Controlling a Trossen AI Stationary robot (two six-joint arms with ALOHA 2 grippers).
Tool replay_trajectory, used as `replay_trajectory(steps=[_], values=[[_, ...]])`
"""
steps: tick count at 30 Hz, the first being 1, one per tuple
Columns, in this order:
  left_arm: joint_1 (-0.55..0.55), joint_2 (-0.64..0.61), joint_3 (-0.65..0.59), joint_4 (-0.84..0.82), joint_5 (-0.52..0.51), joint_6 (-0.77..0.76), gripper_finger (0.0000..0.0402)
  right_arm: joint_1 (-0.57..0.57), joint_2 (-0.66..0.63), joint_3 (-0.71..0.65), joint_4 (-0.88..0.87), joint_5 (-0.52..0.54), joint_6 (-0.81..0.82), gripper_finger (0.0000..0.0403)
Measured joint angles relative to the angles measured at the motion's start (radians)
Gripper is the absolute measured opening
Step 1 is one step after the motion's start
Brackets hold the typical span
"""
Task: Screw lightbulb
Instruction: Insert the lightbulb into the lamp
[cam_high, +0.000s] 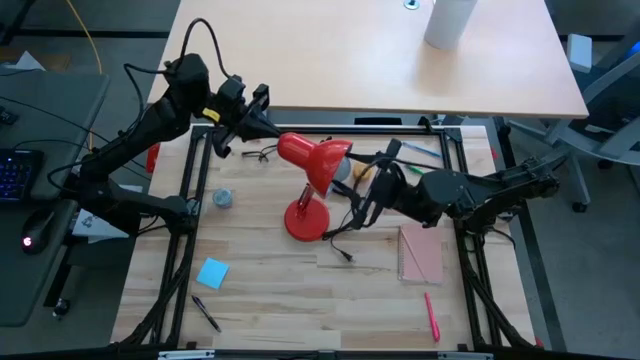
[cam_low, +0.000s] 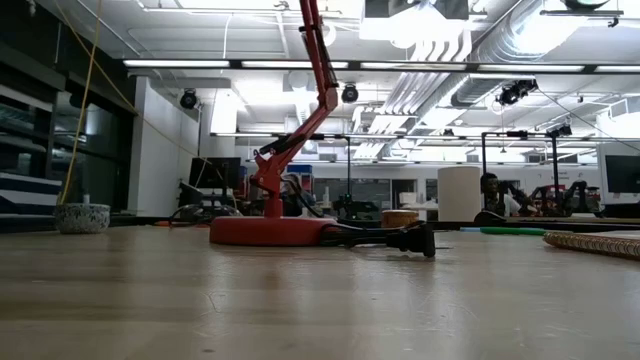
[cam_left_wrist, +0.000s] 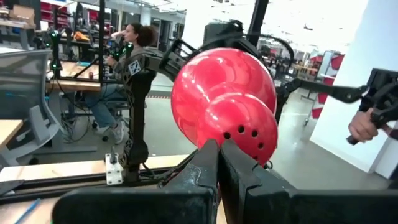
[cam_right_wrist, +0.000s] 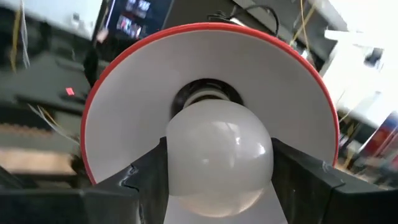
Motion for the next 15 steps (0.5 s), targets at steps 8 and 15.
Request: replay_trajectory(steps=[8, 15], values=[[0.031, 0.0, 0.0, 0.039, 0.0, -0.09, 0.0, 0.0, 0.0, 0.0, 0.006, 0.012, -0.436, 0.0232], [0.062, 0.0, 0.0, 0.062, 0.002, -0.199, 0.0, 0.0, 0.0, 0.0, 0.004, 0.037, -0.731, 0.0232]])
